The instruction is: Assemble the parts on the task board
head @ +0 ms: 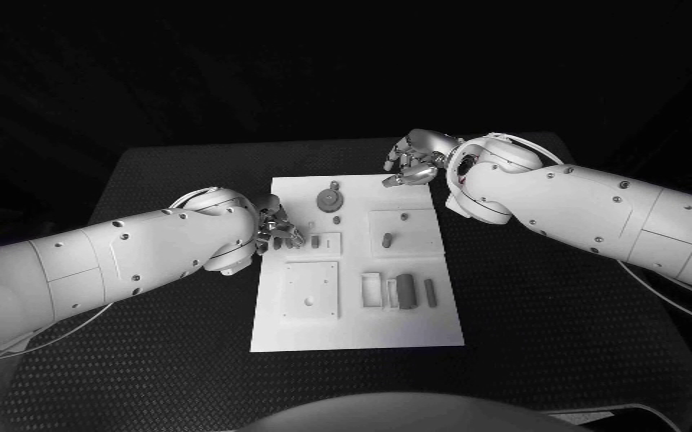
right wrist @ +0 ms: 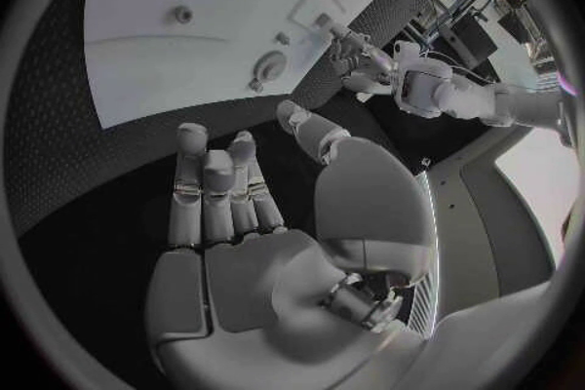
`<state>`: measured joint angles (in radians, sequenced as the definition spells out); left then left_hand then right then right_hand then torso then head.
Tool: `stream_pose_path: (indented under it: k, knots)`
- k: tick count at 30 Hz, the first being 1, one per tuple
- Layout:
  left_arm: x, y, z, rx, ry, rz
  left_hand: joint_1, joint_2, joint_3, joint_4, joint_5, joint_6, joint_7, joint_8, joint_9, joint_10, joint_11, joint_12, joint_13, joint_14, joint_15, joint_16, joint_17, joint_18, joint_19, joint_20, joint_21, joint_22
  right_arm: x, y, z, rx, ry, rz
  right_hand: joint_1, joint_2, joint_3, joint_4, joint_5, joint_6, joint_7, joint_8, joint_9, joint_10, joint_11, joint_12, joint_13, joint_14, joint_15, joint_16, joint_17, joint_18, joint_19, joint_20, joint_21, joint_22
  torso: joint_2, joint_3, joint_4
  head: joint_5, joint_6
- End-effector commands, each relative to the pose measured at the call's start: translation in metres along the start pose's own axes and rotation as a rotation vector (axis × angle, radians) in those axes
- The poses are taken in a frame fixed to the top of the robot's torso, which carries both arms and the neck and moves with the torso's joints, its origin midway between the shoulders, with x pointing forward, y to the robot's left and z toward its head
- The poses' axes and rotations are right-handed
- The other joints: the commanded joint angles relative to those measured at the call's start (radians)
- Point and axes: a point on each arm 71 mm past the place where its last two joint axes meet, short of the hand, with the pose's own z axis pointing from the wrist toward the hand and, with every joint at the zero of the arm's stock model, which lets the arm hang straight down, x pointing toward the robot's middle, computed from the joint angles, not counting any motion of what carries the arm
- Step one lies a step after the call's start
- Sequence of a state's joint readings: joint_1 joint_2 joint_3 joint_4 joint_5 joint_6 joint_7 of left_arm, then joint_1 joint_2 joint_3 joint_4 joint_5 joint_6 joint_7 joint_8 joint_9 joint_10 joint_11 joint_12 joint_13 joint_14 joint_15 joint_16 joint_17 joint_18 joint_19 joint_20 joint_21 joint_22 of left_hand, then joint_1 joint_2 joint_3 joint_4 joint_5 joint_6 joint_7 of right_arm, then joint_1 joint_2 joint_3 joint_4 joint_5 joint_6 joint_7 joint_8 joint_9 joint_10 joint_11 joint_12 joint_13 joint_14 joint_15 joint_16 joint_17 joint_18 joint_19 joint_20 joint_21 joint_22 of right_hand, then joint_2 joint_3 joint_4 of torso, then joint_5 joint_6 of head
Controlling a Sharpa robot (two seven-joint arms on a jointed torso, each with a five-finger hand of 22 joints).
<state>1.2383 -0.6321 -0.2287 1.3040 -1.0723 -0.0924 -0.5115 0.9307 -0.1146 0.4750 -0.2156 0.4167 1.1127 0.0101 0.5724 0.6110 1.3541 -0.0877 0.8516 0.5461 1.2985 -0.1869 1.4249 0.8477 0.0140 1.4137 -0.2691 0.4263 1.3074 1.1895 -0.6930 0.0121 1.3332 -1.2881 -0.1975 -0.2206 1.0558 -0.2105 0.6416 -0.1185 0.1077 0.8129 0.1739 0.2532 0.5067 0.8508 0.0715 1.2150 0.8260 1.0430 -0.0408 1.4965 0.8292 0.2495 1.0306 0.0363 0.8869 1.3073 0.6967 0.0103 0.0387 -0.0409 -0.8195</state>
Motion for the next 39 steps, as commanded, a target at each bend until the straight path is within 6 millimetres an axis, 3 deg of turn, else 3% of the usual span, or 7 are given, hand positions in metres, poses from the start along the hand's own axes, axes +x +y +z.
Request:
stream_pose_path:
  k: [1,18,32,37,39]
  knots:
    - [-0.0004,-0.0008,-0.0002,-0.001,0.016,0.011,0.074,0.067,0.05,-0.051,-0.001,0.002,0.003,0.003,0.001,0.003,0.001,0.001,-0.001,0.002,-0.005,0.002,-0.001,-0.007,0.001,0.001,0.005,0.02,0.0013,0.0005,0.0003,-0.002,0.013,-0.004,-0.004,0.006,0.001,0.005,-0.003,0.0,0.005,0.007,-0.002,-0.006,-0.003,0.004,-0.002,-0.003,0.002,0.005,-0.001,0.012,0.002,-0.006,-0.007,0.016,0.0,-0.0011,0.0003,0.001,0.001]
    - [0.0013,-0.0022,0.002,-0.014,0.051,0.034,0.076,0.07,0.05,-0.051,-0.004,0.001,0.004,0.003,0.001,0.003,0.001,0.001,-0.002,0.002,-0.004,0.002,-0.002,-0.008,0.001,0.002,0.005,0.02,0.0017,0.0011,0.0007,-0.003,0.014,-0.004,-0.004,0.006,0.001,0.005,-0.003,0.0,0.005,0.007,-0.002,-0.006,-0.003,0.004,-0.002,-0.003,0.002,0.005,-0.001,0.012,0.002,-0.006,-0.007,0.016,0.0,0.0,-0.0001,0.004,-0.003]
    - [0.0013,-0.0079,0.0033,-0.012,0.027,0.07,0.071,0.087,0.046,-0.042,-0.02,-0.009,0.007,0.001,0.001,-0.002,0.003,-0.003,-0.006,0.0,-0.002,-0.002,-0.005,-0.009,-0.003,0.002,0.003,0.02,0.0018,0.0014,0.0006,-0.004,0.013,-0.003,-0.003,0.006,0.001,0.005,-0.003,-0.001,0.005,0.007,-0.002,-0.007,-0.003,0.004,-0.002,-0.003,0.002,0.005,-0.001,0.012,0.002,-0.006,-0.006,0.016,0.0,-0.0002,0.0001,0.004,-0.001]
    - [0.0013,-0.0077,0.0032,-0.013,0.027,0.075,0.073,0.105,0.047,-0.034,-0.133,-0.032,0.013,-0.007,-0.001,-0.012,0.005,-0.002,-0.007,-0.001,-0.001,-0.007,-0.01,-0.008,-0.008,0.001,-0.003,0.019,0.0017,0.0011,0.0005,-0.003,0.013,-0.003,-0.003,0.007,0.001,0.005,-0.003,-0.001,0.005,0.008,-0.002,-0.007,-0.003,0.004,-0.002,-0.003,0.002,0.005,-0.001,0.012,0.002,-0.006,-0.006,0.016,0.0,-0.0005,-0.0001,0.001,-0.001]
    - [0.001,-0.0071,0.0032,-0.014,0.026,0.074,0.074,0.106,0.048,-0.033,-0.142,-0.033,0.013,-0.007,-0.001,-0.013,0.005,-0.001,-0.007,-0.001,-0.001,-0.007,-0.01,-0.008,-0.008,0.001,-0.004,0.019,0.0017,0.0011,0.0005,-0.003,0.013,-0.003,-0.004,0.007,0.001,0.005,-0.003,-0.001,0.005,0.008,-0.002,-0.007,-0.003,0.004,-0.002,-0.003,0.002,0.005,-0.001,0.012,0.002,-0.006,-0.006,0.016,0.0,-0.0005,0.0,0.003,0.001]
